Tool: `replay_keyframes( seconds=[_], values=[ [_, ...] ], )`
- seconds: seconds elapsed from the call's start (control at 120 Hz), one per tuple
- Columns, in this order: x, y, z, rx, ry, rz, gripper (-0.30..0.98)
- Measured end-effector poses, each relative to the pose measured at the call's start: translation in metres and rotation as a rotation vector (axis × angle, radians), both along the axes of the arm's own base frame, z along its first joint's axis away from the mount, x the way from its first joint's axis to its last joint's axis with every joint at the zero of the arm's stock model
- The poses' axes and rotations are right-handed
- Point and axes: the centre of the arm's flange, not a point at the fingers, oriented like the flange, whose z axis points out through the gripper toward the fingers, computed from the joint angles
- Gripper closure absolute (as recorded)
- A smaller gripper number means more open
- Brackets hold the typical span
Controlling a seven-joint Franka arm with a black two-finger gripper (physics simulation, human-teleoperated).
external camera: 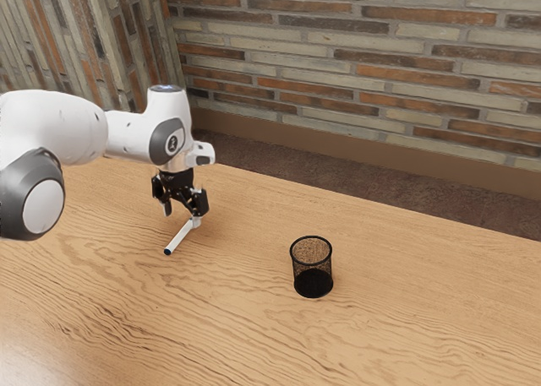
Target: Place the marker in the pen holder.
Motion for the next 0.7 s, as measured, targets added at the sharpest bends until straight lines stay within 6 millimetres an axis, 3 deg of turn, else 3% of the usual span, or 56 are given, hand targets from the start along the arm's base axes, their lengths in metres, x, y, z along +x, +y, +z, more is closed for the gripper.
replay_keyframes(
  seconds=[0.258,0.467,0.7],
  values=[
    [0.007,0.003,-0.032,-0.036,-0.024,0.003,0.03],
    [0.019,0.002,-0.039,-0.03,-0.046,-0.03,0.03],
    [0.02,0.007,-0.038,-0.032,-0.053,-0.045,0.24]
  ],
)
